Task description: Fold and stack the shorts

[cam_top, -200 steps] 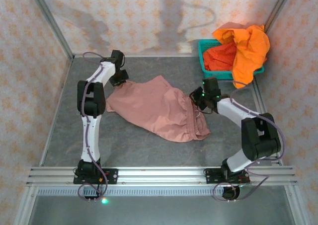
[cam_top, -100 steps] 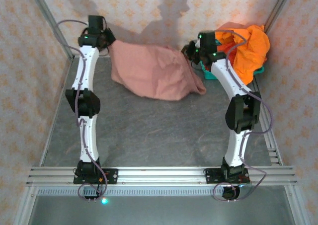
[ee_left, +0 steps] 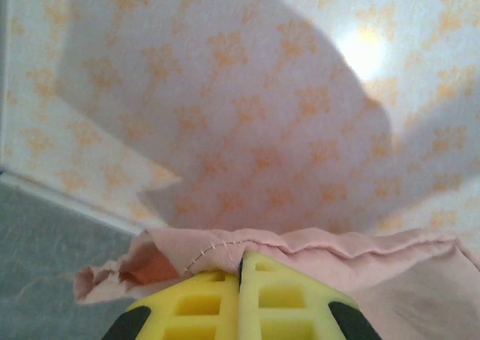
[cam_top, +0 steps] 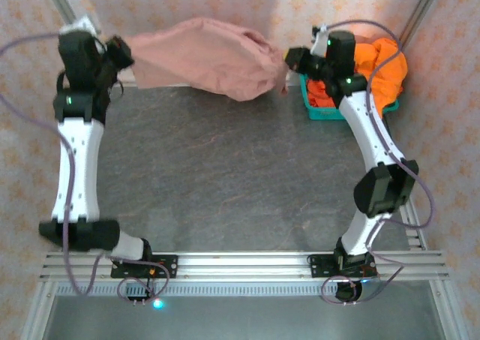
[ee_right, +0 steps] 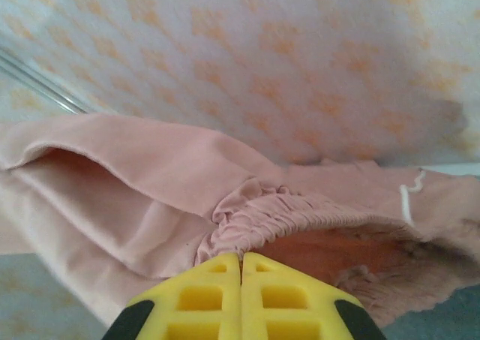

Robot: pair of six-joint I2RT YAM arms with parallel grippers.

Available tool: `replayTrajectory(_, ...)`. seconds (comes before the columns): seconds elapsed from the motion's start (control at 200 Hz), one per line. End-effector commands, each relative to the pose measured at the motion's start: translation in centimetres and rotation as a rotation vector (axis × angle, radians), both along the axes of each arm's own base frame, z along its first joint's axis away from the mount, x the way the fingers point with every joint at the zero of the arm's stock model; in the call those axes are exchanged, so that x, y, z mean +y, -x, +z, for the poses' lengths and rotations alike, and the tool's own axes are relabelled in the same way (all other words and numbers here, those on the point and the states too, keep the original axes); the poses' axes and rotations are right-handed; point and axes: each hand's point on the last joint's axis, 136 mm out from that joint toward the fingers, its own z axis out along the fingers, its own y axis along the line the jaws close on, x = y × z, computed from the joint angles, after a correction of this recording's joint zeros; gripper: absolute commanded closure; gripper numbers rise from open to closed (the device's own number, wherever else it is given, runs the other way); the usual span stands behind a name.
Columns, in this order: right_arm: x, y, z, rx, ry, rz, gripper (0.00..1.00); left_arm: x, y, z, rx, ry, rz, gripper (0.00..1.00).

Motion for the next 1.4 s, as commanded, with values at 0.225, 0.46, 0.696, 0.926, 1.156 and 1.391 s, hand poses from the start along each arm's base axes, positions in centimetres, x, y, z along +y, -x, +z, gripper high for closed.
replayTrajectory(0.225, -0.7, 12.6, -15.3, -0.028, 0.216, 0.103, 0.92, 2.0, 11.0, -26.3, 0.261, 0.149, 0.322, 0.81)
replayTrajectory(0.46, 2.5, 23.6, -17.3, -0.020, 0.336, 0.368, 0.35, 3.6, 15.3, -21.5, 0.098, 0.074, 0.386, 0.04)
replayTrajectory(0.696, 3.2, 22.4, -13.3, -0.001, 0.243, 0.316, 0.08, -0.7, 10.8, -19.8, 0.160, 0.130, 0.134, 0.00)
replayTrajectory(0.926, 7.5, 14.8, -16.3, 0.415, -0.051, 0.137, 0.08, -6.1, 1.2, -23.8, 0.390, 0.226, -0.125, 0.00)
replayTrajectory(1.156, 9.1, 14.8, -25.8, 0.710, -0.069, 0.020, 0.14, -7.2, -6.9, -26.5, 0.475, 0.297, -0.159, 0.00)
replayTrajectory(1.391, 5.5, 19.7, -34.3, 0.922, 0.118, -0.051, 0.17, -7.3, -11.6, -25.5, 0.432, 0.297, -0.171, 0.00)
